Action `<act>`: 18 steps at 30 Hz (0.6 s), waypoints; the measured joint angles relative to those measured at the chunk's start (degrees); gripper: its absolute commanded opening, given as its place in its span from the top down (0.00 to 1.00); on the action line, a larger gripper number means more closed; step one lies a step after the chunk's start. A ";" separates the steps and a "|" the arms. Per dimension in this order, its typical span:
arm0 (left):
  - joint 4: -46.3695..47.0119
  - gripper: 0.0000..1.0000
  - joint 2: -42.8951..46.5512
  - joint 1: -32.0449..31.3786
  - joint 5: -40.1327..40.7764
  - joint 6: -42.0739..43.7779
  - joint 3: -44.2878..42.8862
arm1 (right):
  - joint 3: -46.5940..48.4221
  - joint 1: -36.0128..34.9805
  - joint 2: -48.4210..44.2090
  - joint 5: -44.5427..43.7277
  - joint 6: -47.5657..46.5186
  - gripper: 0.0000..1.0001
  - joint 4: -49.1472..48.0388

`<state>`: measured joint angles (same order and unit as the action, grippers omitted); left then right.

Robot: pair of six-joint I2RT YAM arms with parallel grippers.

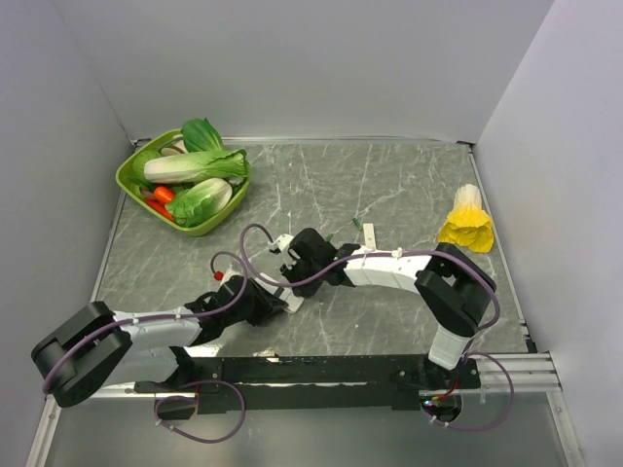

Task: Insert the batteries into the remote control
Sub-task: Load the battery cover into the remote control.

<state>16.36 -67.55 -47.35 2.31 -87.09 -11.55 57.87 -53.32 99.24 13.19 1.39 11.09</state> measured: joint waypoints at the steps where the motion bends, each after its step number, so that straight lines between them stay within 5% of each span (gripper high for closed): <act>1: 0.26 0.67 -0.28 0.00 -0.15 0.00 -0.04 | 0.00 -0.07 -0.13 -0.33 0.07 0.83 0.22; 8: 1.88 0.64 -1.81 -0.04 -1.51 -0.04 -0.35 | 0.00 -1.36 -1.20 -1.92 0.24 0.82 2.49; 18: 2.01 0.75 -1.99 -0.04 -1.66 -0.22 -0.35 | -0.11 -2.08 -1.27 -3.85 1.16 0.79 2.95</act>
<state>18.37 -69.54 -47.40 0.64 -87.31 -11.90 57.76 -55.40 97.97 9.34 2.55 14.04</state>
